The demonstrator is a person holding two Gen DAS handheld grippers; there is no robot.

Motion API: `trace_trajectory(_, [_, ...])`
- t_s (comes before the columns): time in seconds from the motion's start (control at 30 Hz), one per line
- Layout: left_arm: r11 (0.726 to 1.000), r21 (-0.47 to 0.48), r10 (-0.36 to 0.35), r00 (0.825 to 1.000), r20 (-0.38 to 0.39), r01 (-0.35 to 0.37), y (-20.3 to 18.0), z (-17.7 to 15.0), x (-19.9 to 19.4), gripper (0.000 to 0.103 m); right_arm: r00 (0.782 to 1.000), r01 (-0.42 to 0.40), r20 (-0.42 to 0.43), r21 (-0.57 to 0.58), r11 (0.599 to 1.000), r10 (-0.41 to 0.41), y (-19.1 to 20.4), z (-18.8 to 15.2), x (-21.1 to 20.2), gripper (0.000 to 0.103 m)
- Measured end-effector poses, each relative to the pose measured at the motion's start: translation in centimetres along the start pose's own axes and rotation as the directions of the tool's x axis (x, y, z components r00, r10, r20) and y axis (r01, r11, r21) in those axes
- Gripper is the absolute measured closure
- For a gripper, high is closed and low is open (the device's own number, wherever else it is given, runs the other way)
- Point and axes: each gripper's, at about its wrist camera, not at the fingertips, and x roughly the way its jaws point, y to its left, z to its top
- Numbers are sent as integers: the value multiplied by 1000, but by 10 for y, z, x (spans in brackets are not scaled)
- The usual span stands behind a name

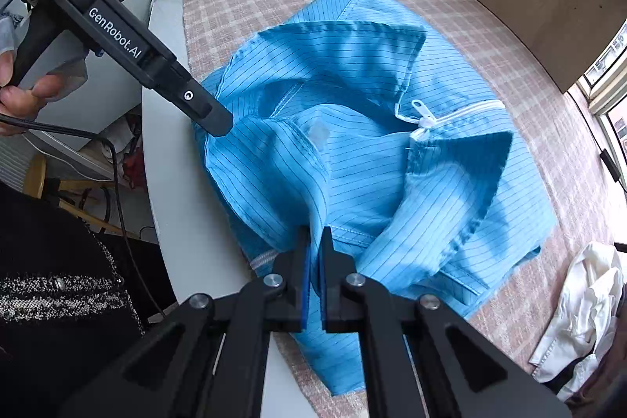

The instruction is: Fold clothes

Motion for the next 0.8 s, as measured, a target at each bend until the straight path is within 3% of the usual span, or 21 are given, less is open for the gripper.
trace_trajectory(0.1, [999,-36,-3,1000,25,4,7,-5,-2,76,1000,10,-2,-20,1000,-10,4,-4,0,99])
trace_trajectory(0.13, [999,-47,-6,999,34,8,9,-6,-3,93,1000,11,-3,-27,1000,-11,2,-7,-2,99])
trace_trajectory(0.17, [999,-49,-19,999,48,21,10,-8,-5,101,1000,12,-4,-34,999,-12,-1,-11,-4,99])
trace_trajectory(0.27, [992,-22,-120,985,121,124,10,-13,-13,102,1000,6,-5,-54,999,-7,-4,-16,-8,99])
trace_trajectory(0.33, [964,-37,-253,951,180,263,16,-13,-19,102,1000,3,21,-55,998,-2,-6,-15,-12,100])
trace_trajectory(0.47, [891,-74,-410,865,291,447,29,-11,-29,103,997,-23,79,19,1000,21,-25,-15,-24,100])
trace_trajectory(0.53, [831,-93,-489,799,351,549,37,-11,-31,103,992,-42,121,78,996,32,-37,-16,-31,100])
trace_trajectory(0.63, [759,-75,-555,703,445,647,48,-11,-31,103,972,-118,227,245,962,62,-60,-26,-37,100])
trace_trajectory(0.67, [748,-72,-562,687,461,660,52,-11,-28,103,968,-136,243,295,946,63,-63,-30,-32,100])
trace_trajectory(0.73, [766,-91,-539,712,449,637,59,-10,-13,102,969,-156,235,363,919,71,-59,-37,-14,100])
trace_trajectory(0.8, [787,-122,-516,754,408,605,63,-8,6,102,982,-135,168,341,930,81,-48,-42,5,100])
